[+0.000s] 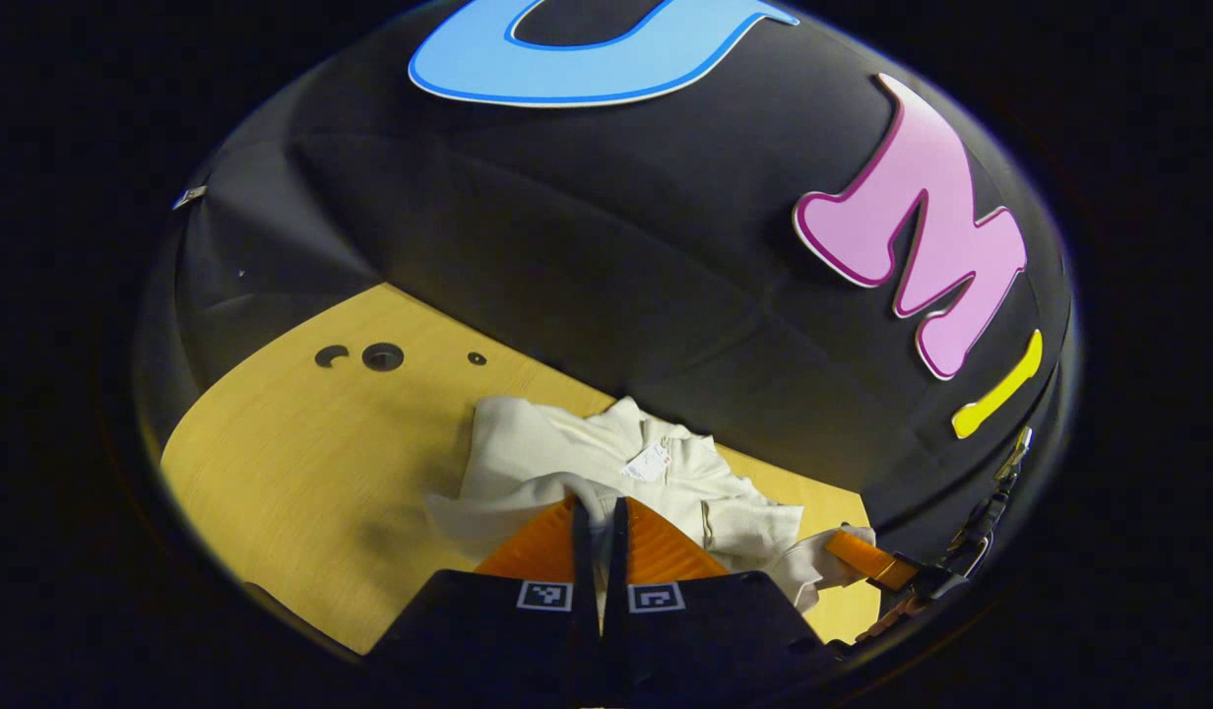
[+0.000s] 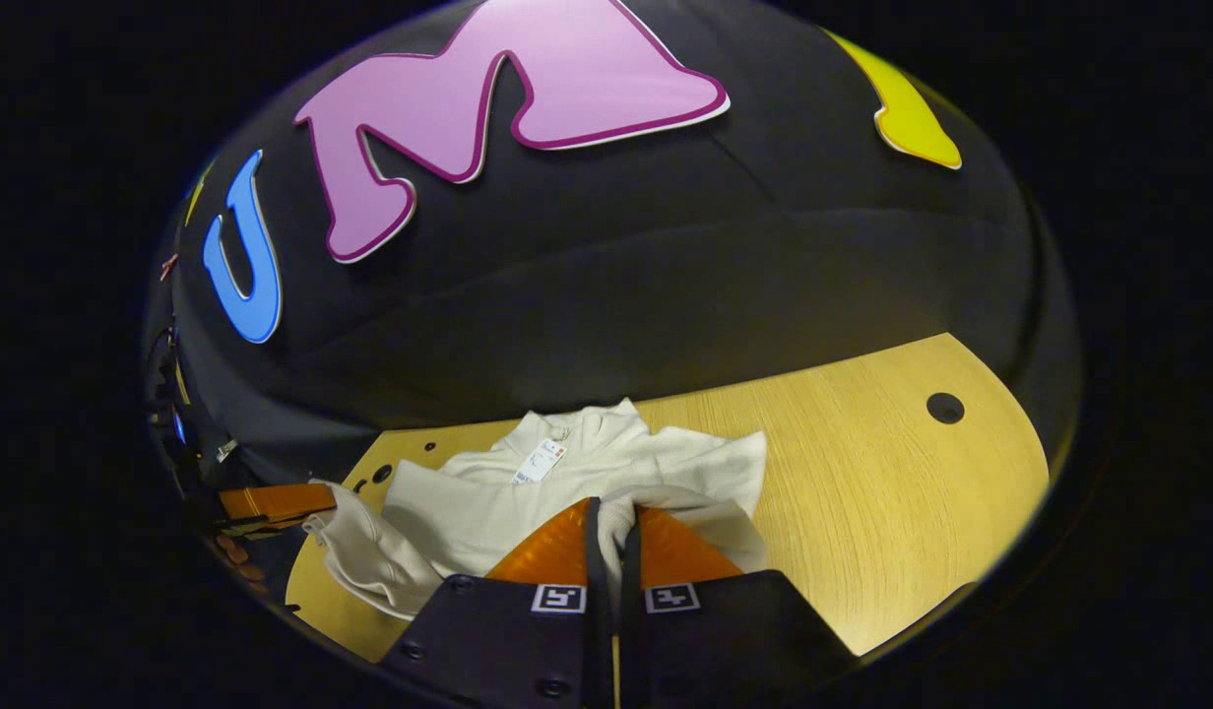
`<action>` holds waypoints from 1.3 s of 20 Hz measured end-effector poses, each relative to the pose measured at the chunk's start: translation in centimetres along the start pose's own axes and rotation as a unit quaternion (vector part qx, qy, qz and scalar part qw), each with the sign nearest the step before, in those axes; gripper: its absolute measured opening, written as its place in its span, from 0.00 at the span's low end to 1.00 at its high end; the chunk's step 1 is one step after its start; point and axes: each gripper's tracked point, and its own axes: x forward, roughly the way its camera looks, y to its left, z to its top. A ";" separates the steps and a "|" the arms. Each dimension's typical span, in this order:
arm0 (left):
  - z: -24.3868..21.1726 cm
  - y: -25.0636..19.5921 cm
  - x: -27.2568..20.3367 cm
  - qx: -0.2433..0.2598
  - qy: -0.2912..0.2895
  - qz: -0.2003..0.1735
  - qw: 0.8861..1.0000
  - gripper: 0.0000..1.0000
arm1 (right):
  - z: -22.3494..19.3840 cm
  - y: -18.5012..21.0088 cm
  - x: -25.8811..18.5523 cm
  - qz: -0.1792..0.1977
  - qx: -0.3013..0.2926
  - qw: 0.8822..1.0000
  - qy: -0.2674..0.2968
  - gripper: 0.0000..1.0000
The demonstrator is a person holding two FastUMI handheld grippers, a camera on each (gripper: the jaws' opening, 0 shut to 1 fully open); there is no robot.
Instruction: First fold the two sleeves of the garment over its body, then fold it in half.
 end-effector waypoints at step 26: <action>6.3 3.2 9.3 0.232 -0.075 0.100 0.965 0.94 | 3.9 -3.1 6.2 -0.084 -0.083 0.991 -0.067 0.99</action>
